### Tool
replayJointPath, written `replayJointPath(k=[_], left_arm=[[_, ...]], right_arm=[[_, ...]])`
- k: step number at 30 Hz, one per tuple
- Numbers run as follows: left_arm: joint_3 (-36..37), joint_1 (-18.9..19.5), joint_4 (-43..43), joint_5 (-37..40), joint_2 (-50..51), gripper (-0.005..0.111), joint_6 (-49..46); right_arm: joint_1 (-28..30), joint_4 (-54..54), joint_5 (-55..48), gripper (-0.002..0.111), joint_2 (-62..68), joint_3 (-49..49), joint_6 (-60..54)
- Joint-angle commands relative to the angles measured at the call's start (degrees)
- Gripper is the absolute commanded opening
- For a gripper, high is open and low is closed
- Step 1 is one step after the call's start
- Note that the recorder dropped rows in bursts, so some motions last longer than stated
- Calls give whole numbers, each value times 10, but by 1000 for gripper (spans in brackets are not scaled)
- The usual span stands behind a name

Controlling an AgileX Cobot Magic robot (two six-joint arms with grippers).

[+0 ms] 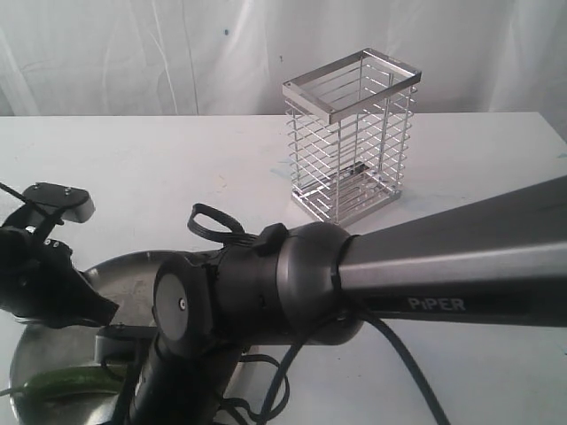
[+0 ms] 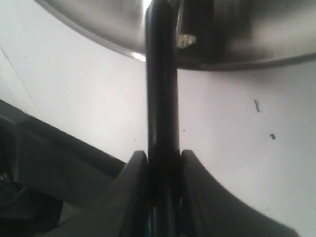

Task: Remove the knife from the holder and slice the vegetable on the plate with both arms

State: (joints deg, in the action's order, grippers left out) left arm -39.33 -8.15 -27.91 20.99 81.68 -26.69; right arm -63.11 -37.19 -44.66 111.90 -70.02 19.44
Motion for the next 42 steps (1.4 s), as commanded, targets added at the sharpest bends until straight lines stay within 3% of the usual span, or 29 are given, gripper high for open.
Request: replayJointPath(k=[1, 9, 14, 21, 28, 42], left_arm=[[-1, 39, -56, -2, -2, 0, 26], [-1, 105, -309, 122, 24, 0, -188], [-1, 129, -357, 175, 79, 0, -230], [7, 124, -316, 145, 118, 0, -241], [27, 74, -266, 83, 153, 0, -219], [27, 74, -216, 55, 171, 0, -156]], right_arm=[[-2, -2, -2, 3, -4, -2, -12], [-2, -1, -1, 3, -4, -2, -14], [-2, -1, 0, 3, -4, -2, -26], [-2, -3, -1, 3, -4, -2, -26], [-2, -3, -1, 3, -4, -2, -26], [4, -5, -36, 3, -4, -11, -26]])
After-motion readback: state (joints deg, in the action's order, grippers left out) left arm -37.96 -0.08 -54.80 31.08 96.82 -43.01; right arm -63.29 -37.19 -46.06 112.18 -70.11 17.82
